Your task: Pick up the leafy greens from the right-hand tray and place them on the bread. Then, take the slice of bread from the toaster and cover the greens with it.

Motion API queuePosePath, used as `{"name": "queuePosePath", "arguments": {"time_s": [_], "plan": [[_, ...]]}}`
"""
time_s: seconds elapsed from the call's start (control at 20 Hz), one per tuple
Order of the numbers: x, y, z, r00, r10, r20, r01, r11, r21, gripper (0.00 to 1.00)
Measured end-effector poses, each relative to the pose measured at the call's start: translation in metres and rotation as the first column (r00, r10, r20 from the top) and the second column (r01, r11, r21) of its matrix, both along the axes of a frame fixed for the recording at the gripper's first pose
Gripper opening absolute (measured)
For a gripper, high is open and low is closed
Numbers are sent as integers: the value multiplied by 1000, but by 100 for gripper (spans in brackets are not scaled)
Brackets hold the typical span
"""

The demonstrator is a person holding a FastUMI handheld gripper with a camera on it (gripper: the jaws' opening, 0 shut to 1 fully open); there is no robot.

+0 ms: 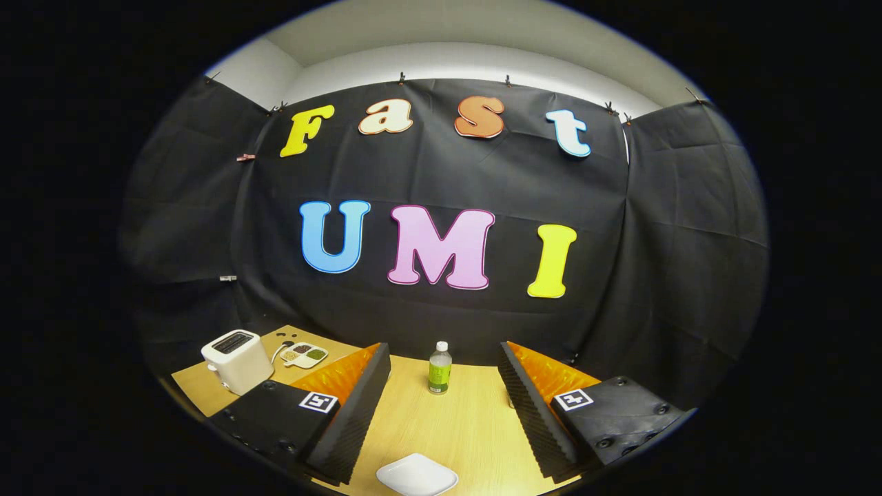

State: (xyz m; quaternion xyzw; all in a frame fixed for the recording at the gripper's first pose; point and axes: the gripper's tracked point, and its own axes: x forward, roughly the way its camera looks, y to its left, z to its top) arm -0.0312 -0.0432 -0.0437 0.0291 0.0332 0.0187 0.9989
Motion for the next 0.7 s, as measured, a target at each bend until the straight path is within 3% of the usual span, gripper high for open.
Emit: {"name": "queuePosePath", "arguments": {"time_s": [0.7], "plan": [[5, -3, -8, 1000, 5, -14, -5, 1000, 4, 97]]}}
